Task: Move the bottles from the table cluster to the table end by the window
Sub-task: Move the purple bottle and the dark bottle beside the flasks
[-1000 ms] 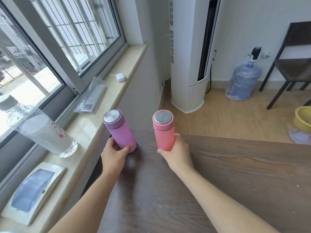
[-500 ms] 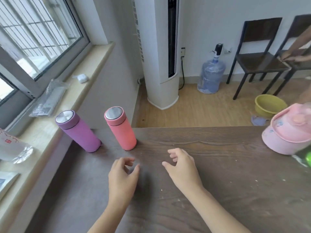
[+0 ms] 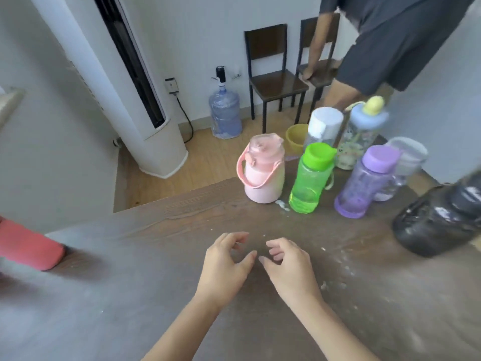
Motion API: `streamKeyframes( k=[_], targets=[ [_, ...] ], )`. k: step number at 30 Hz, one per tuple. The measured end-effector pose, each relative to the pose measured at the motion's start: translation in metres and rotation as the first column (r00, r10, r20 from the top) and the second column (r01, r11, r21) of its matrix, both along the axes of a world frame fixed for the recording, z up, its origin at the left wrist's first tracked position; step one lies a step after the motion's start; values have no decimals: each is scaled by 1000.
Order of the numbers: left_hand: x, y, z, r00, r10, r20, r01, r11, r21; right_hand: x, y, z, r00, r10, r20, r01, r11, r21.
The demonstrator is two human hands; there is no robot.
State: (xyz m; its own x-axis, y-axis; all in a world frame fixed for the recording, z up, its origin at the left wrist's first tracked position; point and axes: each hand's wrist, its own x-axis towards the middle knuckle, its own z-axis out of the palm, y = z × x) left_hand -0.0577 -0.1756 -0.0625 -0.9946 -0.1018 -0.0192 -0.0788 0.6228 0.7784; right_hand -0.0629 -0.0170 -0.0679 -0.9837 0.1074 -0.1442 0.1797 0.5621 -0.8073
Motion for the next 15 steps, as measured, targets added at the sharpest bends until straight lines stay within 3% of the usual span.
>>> streamKeyframes(
  k=[6,15],
  targets=[
    [-31,136,2,991,-130,16,130,991,12,13,151,-2,958,-287,22,287,958,7],
    [-87,258,5,999,-13,49,12,1000,19,24,273,-15,833,-552,29,534,817,220]
  ],
)
